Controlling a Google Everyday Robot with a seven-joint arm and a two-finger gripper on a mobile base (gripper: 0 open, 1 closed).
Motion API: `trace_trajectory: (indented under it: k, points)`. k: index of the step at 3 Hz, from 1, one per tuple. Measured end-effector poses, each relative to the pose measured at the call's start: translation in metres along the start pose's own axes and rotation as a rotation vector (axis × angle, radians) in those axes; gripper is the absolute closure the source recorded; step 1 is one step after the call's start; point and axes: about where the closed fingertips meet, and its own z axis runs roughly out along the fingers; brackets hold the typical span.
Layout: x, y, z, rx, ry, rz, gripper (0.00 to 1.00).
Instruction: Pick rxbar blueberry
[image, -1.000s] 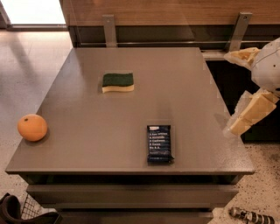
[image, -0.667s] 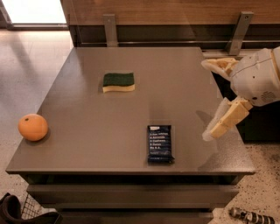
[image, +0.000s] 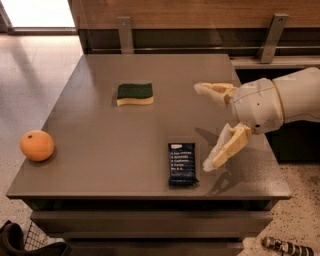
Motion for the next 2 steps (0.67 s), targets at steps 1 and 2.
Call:
trace_trajectory:
  k: [1, 2]
  points:
    - [0.0, 0.0, 0.0, 0.0, 0.0, 0.0, 0.0]
    - [0.012, 0.004, 0.006, -0.002, -0.021, 0.022, 0.0]
